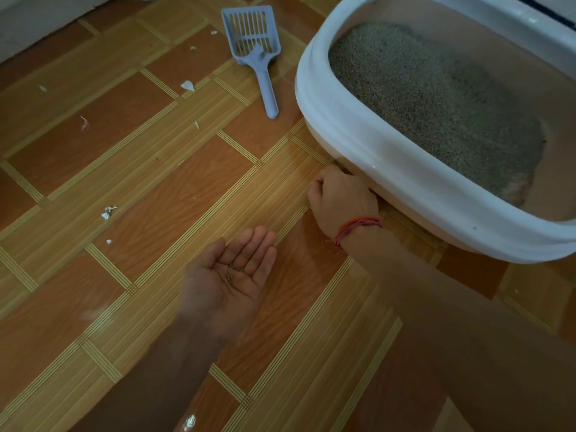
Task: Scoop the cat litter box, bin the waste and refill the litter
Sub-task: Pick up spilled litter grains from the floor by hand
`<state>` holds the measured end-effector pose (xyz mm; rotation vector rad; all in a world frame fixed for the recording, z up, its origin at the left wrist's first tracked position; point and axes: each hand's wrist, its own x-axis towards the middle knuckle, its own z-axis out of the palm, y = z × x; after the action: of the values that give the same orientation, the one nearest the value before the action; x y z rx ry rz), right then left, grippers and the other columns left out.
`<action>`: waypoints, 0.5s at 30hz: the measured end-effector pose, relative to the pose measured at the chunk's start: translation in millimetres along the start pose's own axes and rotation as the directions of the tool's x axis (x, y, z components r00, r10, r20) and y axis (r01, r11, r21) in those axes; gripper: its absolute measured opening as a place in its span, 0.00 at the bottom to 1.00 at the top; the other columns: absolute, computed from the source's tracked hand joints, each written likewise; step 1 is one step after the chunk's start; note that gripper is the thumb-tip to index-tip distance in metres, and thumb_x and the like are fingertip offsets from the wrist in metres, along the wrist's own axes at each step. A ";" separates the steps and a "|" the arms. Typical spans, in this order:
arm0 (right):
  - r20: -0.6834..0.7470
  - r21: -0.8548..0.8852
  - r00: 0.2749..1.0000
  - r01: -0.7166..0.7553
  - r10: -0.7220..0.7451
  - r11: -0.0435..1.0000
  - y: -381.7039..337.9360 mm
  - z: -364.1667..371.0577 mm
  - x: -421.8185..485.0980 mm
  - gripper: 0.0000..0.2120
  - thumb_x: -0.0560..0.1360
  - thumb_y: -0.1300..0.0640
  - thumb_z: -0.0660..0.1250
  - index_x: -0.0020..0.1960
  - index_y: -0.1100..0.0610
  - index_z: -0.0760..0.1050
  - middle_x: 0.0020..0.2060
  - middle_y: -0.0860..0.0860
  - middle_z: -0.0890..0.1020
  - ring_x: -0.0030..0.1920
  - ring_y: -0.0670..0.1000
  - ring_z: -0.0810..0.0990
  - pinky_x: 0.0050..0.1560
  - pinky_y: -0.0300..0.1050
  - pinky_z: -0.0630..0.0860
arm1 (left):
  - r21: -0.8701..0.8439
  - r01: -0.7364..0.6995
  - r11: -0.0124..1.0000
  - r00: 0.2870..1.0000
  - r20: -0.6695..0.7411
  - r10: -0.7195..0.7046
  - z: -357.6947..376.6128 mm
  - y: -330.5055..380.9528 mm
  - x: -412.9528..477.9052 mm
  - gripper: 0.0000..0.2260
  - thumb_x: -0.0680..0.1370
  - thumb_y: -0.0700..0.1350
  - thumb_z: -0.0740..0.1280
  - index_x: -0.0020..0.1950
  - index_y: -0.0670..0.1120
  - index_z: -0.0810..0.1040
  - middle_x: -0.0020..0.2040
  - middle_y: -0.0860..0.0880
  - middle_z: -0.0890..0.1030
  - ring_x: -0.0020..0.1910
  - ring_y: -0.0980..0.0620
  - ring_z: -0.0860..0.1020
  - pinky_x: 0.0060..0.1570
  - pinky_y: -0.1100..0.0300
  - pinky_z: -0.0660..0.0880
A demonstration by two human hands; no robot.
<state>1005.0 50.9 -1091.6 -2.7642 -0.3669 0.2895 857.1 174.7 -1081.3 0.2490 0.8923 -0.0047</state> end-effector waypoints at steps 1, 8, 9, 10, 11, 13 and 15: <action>0.003 0.012 1.000 0.013 -0.013 1.000 -2.1 -1.6 -3.5 0.11 0.80 0.53 0.55 0.50 0.56 0.75 0.36 0.52 0.81 0.37 0.54 0.79 0.39 0.51 0.79 | 0.005 -0.005 1.000 1.000 -0.007 0.005 -0.6 0.3 0.1 0.23 0.84 0.46 0.54 0.45 0.34 0.84 0.53 0.38 0.84 0.52 0.41 0.84 0.52 0.43 0.79; -0.002 0.122 0.987 0.158 -0.159 0.980 -23.3 -23.1 -37.1 0.10 0.81 0.51 0.56 0.50 0.54 0.74 0.34 0.49 0.78 0.36 0.51 0.77 0.37 0.49 0.76 | 0.060 -0.026 0.998 1.000 -0.006 0.026 2.0 4.5 -6.3 0.19 0.84 0.46 0.54 0.57 0.34 0.79 0.56 0.37 0.83 0.55 0.40 0.83 0.54 0.45 0.79; 0.000 0.129 0.981 0.190 -0.192 0.973 -27.6 -26.1 -44.1 0.10 0.81 0.51 0.56 0.49 0.53 0.73 0.33 0.48 0.78 0.35 0.51 0.77 0.37 0.49 0.76 | 0.071 -0.028 0.997 1.000 -0.005 0.029 2.5 3.7 -7.3 0.20 0.84 0.46 0.54 0.56 0.34 0.80 0.56 0.37 0.83 0.55 0.40 0.83 0.54 0.45 0.79; 0.006 0.135 0.975 0.221 -0.224 0.966 -32.1 -29.0 -51.9 0.09 0.81 0.51 0.56 0.49 0.53 0.73 0.33 0.47 0.77 0.35 0.50 0.76 0.37 0.49 0.76 | 0.064 -0.027 0.998 1.000 0.000 0.027 3.1 2.8 -8.1 0.21 0.84 0.46 0.54 0.55 0.33 0.81 0.56 0.37 0.83 0.54 0.41 0.83 0.55 0.46 0.79; 0.016 0.142 0.968 0.244 -0.249 0.959 -36.5 -31.0 -59.8 0.09 0.81 0.51 0.56 0.48 0.52 0.73 0.33 0.47 0.77 0.35 0.49 0.76 0.38 0.50 0.77 | 0.053 -0.022 0.998 1.000 -0.001 0.022 3.9 1.8 -9.0 0.22 0.84 0.46 0.54 0.52 0.33 0.83 0.55 0.37 0.83 0.54 0.41 0.83 0.55 0.48 0.80; 0.039 0.154 0.959 0.270 -0.279 0.950 -45.3 -35.0 -75.5 0.10 0.81 0.50 0.55 0.48 0.51 0.72 0.32 0.46 0.77 0.34 0.48 0.76 0.38 0.50 0.78 | 0.082 -0.024 0.996 0.999 0.022 0.023 6.5 -0.8 -13.9 0.24 0.83 0.47 0.54 0.46 0.34 0.84 0.51 0.38 0.85 0.50 0.44 0.85 0.53 0.52 0.81; 0.071 0.171 0.951 0.286 -0.301 0.943 -53.7 -38.8 -89.7 0.10 0.81 0.49 0.55 0.48 0.52 0.73 0.33 0.46 0.78 0.35 0.49 0.77 0.38 0.51 0.78 | 0.126 -0.039 0.991 0.997 0.073 0.030 8.4 -3.9 -17.7 0.26 0.84 0.47 0.52 0.41 0.35 0.84 0.41 0.42 0.85 0.41 0.49 0.85 0.44 0.58 0.82</action>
<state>917.9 62.5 -1023.0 -2.5002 -0.7389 0.3593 852.0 167.3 -1063.5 0.3808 0.8175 -0.0383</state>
